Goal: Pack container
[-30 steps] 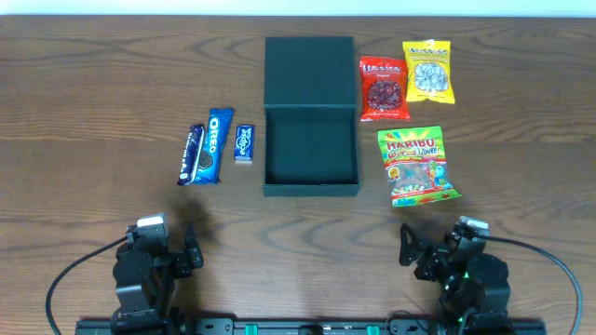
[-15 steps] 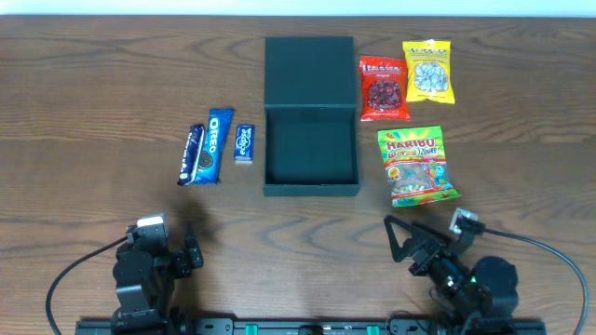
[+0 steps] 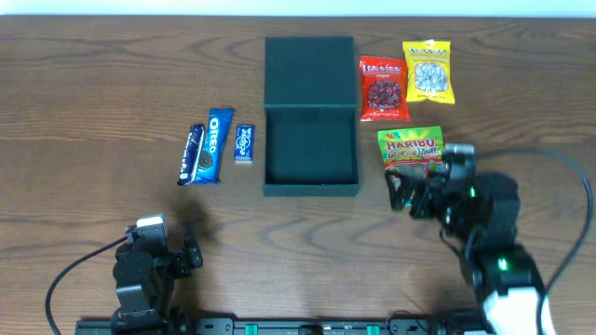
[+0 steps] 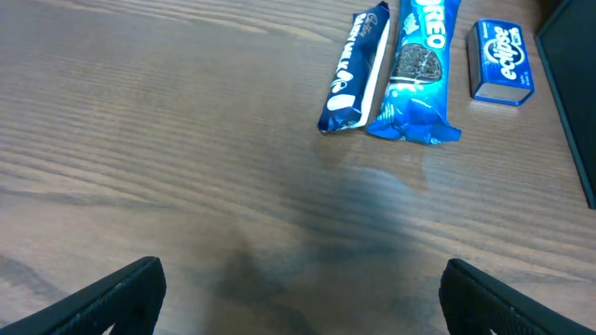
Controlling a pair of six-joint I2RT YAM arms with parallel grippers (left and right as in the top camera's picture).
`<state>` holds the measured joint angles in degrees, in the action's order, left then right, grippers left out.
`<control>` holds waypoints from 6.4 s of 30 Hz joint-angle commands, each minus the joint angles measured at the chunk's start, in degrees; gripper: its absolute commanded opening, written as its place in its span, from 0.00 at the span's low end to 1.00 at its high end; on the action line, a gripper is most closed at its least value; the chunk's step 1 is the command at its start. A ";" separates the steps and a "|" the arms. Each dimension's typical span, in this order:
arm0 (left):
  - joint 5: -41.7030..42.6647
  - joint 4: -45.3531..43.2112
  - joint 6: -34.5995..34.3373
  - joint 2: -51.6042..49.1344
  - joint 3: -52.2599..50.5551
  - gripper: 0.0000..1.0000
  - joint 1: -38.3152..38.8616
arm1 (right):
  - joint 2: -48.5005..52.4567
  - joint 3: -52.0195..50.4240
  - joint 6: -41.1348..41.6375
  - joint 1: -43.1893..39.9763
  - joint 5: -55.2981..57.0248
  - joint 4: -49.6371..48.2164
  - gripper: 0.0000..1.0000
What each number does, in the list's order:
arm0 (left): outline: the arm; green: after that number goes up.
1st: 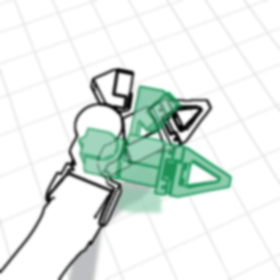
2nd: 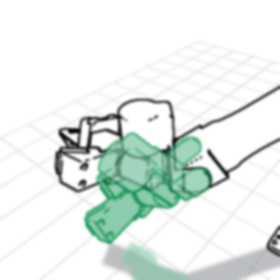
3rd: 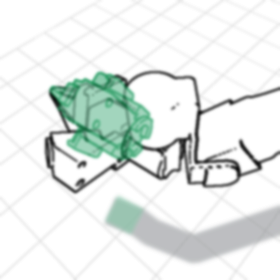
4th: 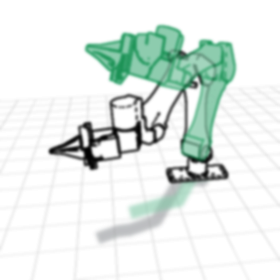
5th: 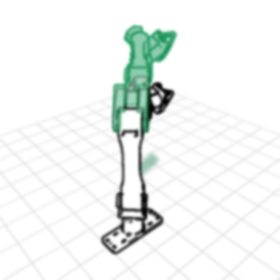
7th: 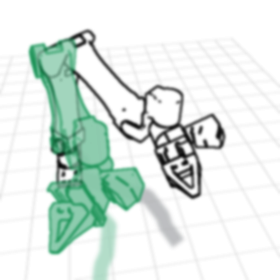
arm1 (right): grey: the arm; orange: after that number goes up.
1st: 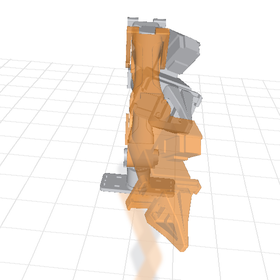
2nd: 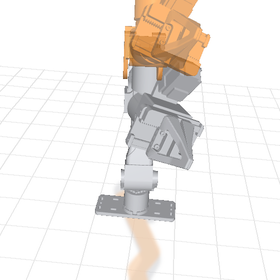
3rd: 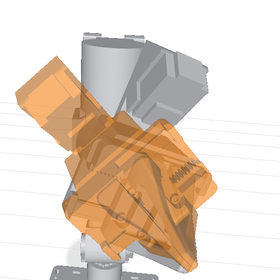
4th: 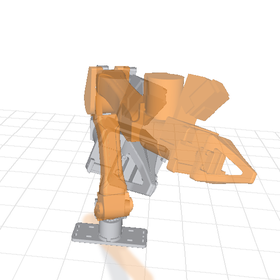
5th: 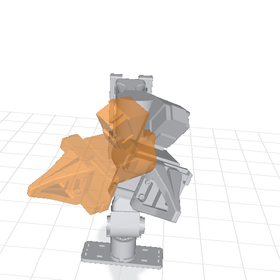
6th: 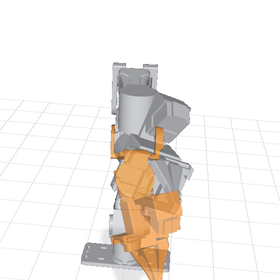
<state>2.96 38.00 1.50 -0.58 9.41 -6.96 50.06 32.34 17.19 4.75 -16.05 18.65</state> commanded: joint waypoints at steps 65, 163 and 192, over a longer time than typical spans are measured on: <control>-0.42 0.52 -0.20 0.33 -0.33 0.95 -0.09 | 23.04 25.73 18.84 35.52 21.59 -4.70 0.01; 6.75 -14.73 1.07 -80.00 45.94 0.95 14.49 | 2.40 33.07 5.40 29.59 40.09 36.63 0.99; -1.55 -26.23 -0.26 -99.47 45.92 0.82 14.27 | 2.47 33.07 4.83 29.59 40.06 37.51 0.99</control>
<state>2.52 11.88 1.43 -98.87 54.48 7.40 52.49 64.86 22.92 34.83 23.00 55.94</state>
